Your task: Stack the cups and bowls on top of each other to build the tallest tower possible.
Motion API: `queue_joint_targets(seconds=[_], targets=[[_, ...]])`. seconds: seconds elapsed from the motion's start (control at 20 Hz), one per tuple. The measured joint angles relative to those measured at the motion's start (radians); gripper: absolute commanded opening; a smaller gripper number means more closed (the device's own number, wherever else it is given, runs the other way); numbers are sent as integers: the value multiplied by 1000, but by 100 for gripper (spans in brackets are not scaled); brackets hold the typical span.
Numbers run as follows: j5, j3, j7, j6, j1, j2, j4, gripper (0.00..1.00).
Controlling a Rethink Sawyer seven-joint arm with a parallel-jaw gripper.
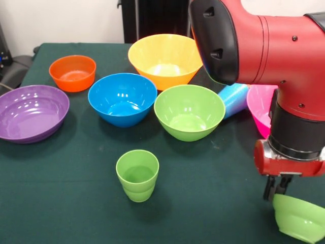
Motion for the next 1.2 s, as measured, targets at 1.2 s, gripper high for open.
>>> queue_joint_targets(seconds=[1.2], targets=[[2, 17, 0, 395, -79, -85, 74, 0]])
